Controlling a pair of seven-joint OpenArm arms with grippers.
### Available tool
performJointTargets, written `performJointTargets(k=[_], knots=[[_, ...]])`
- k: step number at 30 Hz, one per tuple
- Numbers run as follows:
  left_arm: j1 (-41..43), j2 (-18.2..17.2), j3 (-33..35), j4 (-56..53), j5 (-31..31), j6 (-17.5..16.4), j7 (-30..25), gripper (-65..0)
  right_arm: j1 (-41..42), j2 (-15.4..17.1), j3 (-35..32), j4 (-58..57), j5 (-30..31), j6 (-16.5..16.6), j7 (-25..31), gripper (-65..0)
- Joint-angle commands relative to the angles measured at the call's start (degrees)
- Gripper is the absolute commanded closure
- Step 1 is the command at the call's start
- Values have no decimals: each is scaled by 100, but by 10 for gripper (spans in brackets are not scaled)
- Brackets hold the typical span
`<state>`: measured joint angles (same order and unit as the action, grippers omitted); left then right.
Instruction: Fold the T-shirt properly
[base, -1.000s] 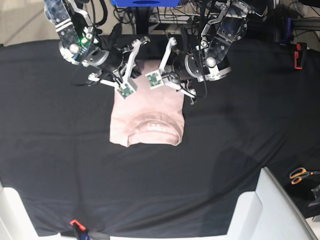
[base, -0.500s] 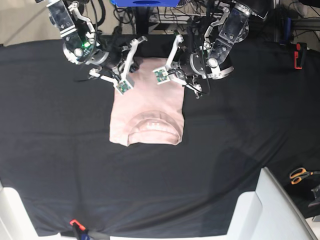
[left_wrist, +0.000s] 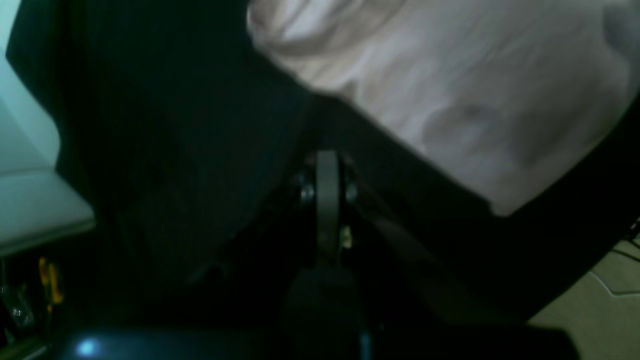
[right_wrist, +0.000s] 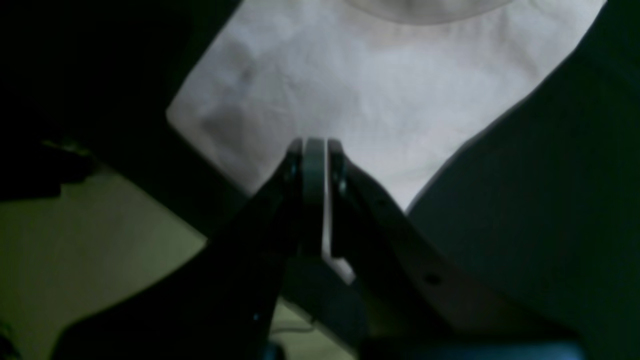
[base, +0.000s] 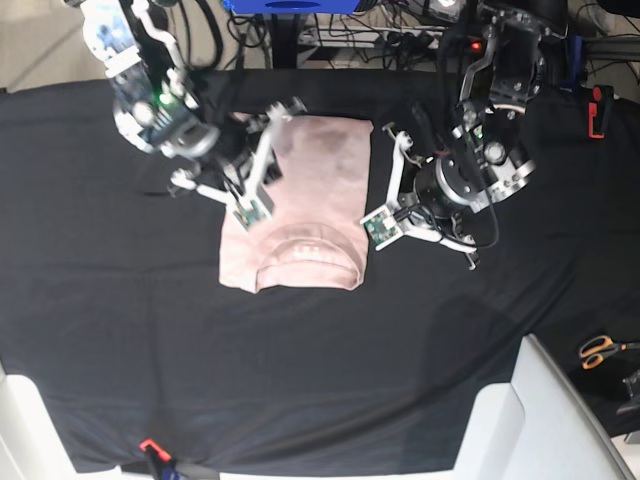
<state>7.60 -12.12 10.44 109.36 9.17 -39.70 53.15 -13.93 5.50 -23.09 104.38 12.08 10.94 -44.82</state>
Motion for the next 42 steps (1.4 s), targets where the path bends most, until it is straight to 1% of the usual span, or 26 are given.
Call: performJointTargets(k=[1, 3, 5, 10, 12, 14, 19, 23, 29, 32, 35, 39, 42], knots=[[-69, 47, 7, 101, -69, -30, -35, 0, 62, -44, -7, -60, 63, 80, 82, -20], [-105, 179, 7, 110, -69, -30, 0, 0, 141, -158, 10, -306, 107, 308, 82, -20], [-192, 346, 16, 101, -69, -30, 17, 0, 193, -273, 45, -578, 291, 484, 99, -20], [-342, 592, 16, 101, -25, -30, 26, 0, 431, -273, 54, -1203, 502, 484, 178, -20], [-351, 601, 7, 101, -42, -30, 167, 0, 457, -238, 54, -1334, 520, 484, 389, -20], [-395, 601, 7, 101, -60, -30, 272, 0, 475, -176, 133, -1458, 511, 484, 477, -20], [-403, 539, 7, 101, -42, -30, 281, 0, 475, -115, 459, -1642, 511, 537, 513, -20], [-395, 539, 7, 101, -42, -30, 281, 0, 492, 44, 591, -1651, 511, 537, 521, -20], [-395, 539, 7, 92, -25, -30, 290, 0, 589, 26, 749, -2011, 511, 537, 556, -20], [-395, 539, 7, 75, -16, -30, 290, 0, 598, 35, 766, -2205, 511, 537, 838, -20], [-395, 504, 7, 22, -16, -30, 290, 0, 624, 44, 766, -2372, 485, 537, 952, -20], [-386, 495, 7, 22, -25, -30, 290, 0, 651, 176, 775, -2249, 476, 502, 1005, -20], [-386, 504, 7, 22, -25, -30, 290, 0, 624, 202, 775, -1836, 476, 493, 987, -20]])
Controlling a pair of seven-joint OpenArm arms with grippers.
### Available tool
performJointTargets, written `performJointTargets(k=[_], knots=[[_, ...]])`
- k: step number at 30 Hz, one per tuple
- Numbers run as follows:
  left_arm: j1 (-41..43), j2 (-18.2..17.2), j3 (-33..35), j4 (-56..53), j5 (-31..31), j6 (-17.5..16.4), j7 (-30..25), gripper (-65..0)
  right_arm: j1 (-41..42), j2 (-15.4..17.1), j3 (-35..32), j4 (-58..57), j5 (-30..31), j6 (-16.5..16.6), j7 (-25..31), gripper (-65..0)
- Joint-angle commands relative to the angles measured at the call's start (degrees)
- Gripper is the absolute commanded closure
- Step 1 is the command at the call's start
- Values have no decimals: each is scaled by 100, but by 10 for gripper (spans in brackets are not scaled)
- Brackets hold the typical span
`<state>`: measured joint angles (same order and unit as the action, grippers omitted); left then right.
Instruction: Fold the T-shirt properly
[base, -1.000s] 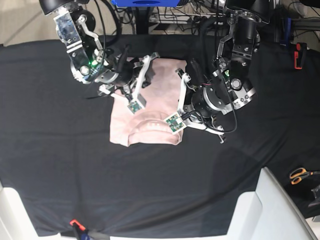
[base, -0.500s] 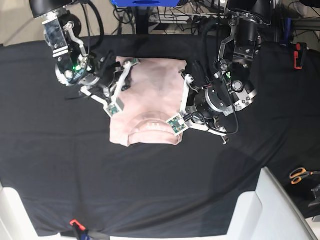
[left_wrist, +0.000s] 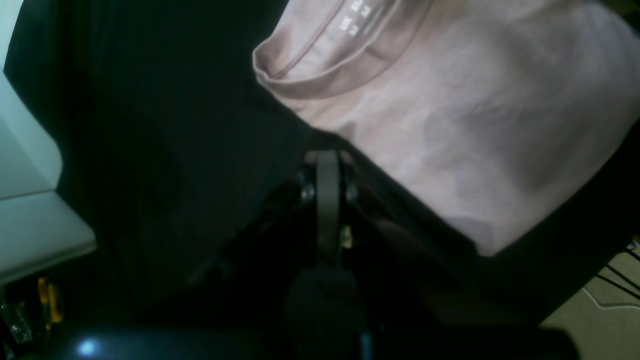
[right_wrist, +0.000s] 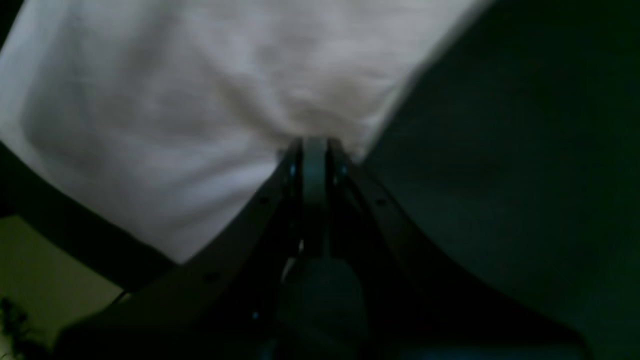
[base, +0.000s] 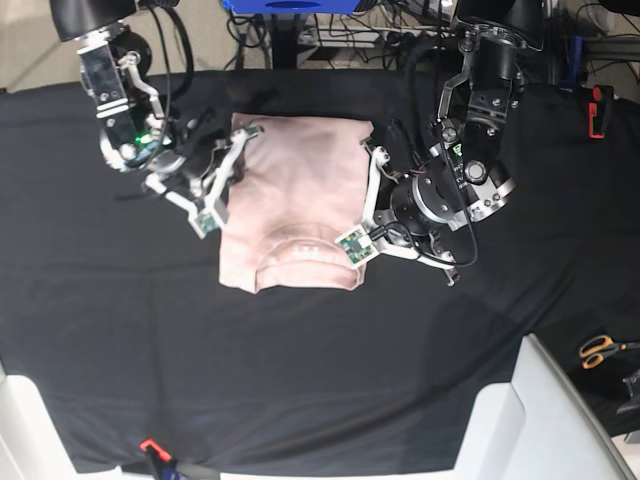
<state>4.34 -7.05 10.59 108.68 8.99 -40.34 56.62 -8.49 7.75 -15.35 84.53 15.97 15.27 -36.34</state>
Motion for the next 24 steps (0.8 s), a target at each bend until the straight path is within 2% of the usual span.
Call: performJointTargets(k=[1, 5, 10, 13, 18, 20, 24], knots=[[-60, -3, -8, 90, -16, 34, -58, 0, 36, -23, 1, 298, 87, 51, 122, -20], [-60, -3, -8, 90, -33, 34, -58, 0, -157, -23, -51, 975, 96, -406, 113, -20], [116, 6, -8, 116, -42, 34, -75, 0, -263, -50, -218, 1178, 96, -327, -107, -20], [529, -64, -17, 125, -7, 34, -163, 0, -483, 109, -324, 1362, 78, -529, -81, -20], [1733, -601, -114, 143, 2, 34, -1025, 0, -1327, 856, -87, 2338, 87, -1408, -125, -20], [2393, -689, -360, 143, 2, 34, -1368, 0, -1837, 1032, 72, 2742, 122, -1654, -133, -20], [3500, -689, -1046, 125, -42, 34, -1930, 0, -2751, 988, 388, 2866, 131, -1689, -186, -20]])
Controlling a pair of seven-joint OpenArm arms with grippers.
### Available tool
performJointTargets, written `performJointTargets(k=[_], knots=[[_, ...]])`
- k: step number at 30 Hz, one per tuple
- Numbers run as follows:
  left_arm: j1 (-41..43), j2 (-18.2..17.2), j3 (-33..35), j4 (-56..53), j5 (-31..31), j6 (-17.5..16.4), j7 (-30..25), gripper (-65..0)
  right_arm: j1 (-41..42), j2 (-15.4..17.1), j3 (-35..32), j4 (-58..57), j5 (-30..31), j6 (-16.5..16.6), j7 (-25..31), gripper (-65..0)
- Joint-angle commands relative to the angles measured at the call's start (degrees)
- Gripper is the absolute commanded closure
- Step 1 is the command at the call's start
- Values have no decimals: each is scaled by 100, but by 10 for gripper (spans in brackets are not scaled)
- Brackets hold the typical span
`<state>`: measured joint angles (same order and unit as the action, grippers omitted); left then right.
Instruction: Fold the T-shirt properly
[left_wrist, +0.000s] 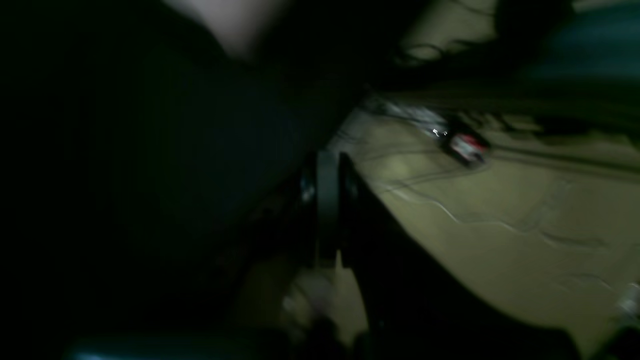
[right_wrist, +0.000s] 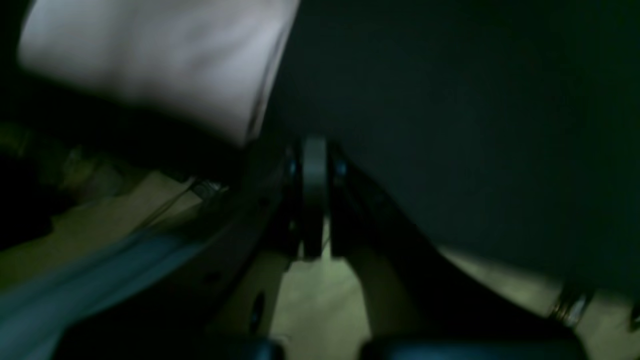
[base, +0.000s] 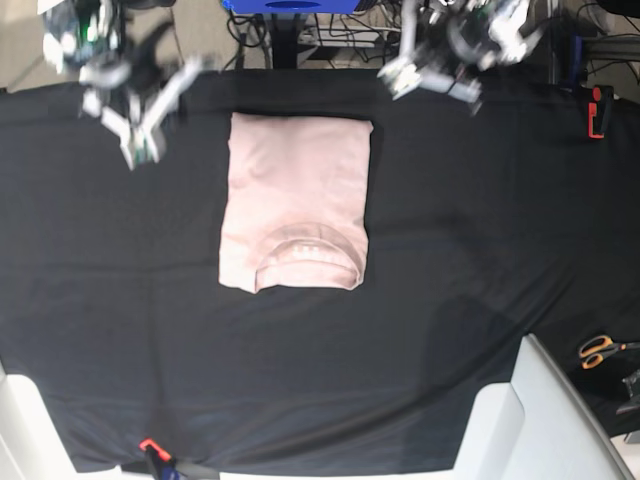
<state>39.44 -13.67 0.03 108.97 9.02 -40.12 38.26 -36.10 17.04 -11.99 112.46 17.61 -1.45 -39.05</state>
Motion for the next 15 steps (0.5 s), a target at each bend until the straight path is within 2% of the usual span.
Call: performJointTargets(k=[1, 4, 7, 10, 15], knots=[[263, -26, -122, 79, -44, 12, -244, 0, -184, -20, 52, 63, -33, -17, -3, -20], [799, -26, -263, -123, -27, 12, -569, 0, -606, -319, 25, -112, -33, -17, -179, -20], [834, 26, -263, -1064, -44, 12, -806, 0, -615, -618, 16, -1018, -59, -17, -117, -20], [315, 123, -78, -2479, -36, 12, -1360, 0, -87, -785, -63, -2407, -68, -8, 50, -20], [-924, 220, 370, -5029, -44, 12, -2222, 0, 968, -829, -836, -5079, -59, -8, 674, -20]])
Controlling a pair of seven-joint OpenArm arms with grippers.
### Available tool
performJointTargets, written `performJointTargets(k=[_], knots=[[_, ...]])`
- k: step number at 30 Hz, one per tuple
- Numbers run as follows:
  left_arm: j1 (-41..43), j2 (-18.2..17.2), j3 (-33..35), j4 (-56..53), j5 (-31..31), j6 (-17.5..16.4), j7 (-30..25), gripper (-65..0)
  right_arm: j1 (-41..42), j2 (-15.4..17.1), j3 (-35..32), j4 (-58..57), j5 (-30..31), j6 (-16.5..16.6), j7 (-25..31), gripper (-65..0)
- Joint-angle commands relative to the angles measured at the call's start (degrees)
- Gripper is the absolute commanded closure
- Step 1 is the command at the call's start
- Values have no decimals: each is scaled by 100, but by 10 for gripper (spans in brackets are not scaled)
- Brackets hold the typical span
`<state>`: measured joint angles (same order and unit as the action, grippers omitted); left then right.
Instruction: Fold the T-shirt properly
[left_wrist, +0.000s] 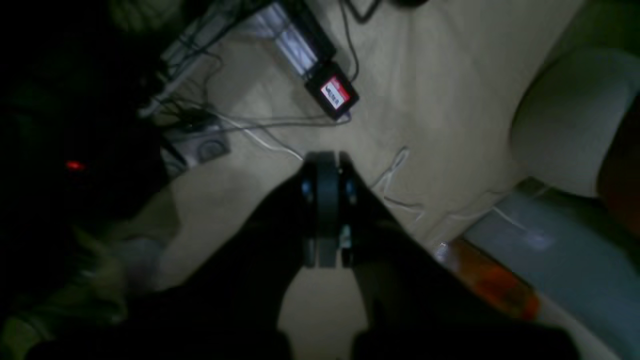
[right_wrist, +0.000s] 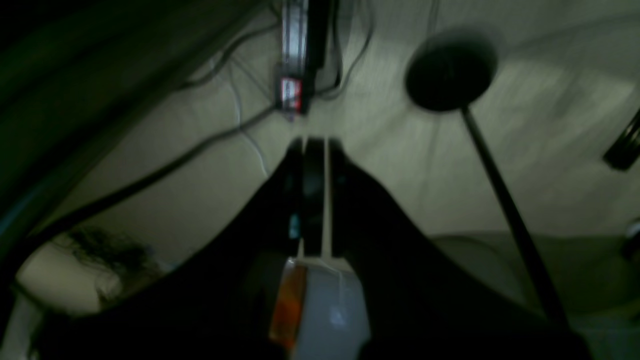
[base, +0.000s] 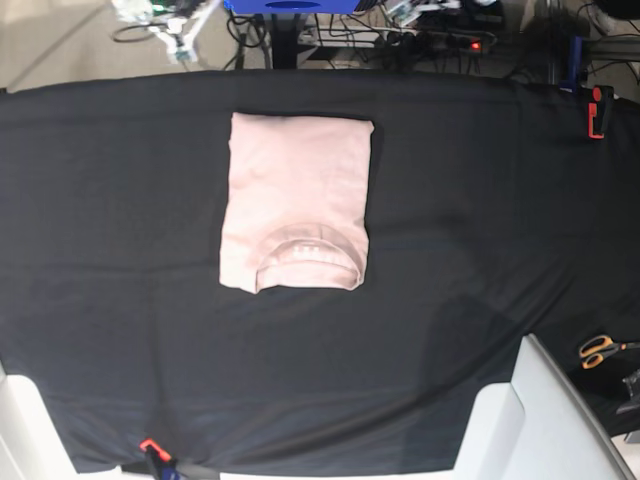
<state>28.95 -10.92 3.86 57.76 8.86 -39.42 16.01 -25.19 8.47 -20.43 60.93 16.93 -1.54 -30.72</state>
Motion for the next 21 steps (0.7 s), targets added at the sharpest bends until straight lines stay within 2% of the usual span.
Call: performJointTargets(k=[1, 4, 7, 9, 11, 13, 17, 18, 21], knots=[[-148, 15, 32, -417, -29, -58, -199, 0, 71, 19, -177, -453, 17, 0, 35, -20], [-886, 147, 129, -2149, 15, 588, -981, 0, 625, -34, -757, -1965, 17, 0, 729, -20], [-1686, 252, 129, -4294, 24, 1116, -2265, 0, 1099, -254, -1135, -3644, 8, 0, 1854, -20], [-2011, 261, 129, -5332, 32, 1335, -3170, 0, 1363, -333, -1285, -4646, 8, 0, 2628, -21], [-2073, 261, 129, -5639, 32, 1432, -3768, 0, 1530, -377, -1338, -5332, 8, 0, 3384, -26], [-2055, 261, 129, -5543, 24, 1450, -3865, 0, 1556, -350, -1320, -5605, 35, 0, 4140, -26], [-2082, 261, 129, -5516, 24, 1450, -3909, 0, 1319, -333, -1320, -5631, 35, -26, 5309, -27], [-2108, 270, 120, -5516, 24, 1450, -3918, 0, 1275, -333, -1320, -5631, 35, -26, 5468, -27], [-2293, 270, 120, -5516, 24, 1450, -3882, 0, 1293, -368, -1320, -5675, 35, -26, 5494, -27]])
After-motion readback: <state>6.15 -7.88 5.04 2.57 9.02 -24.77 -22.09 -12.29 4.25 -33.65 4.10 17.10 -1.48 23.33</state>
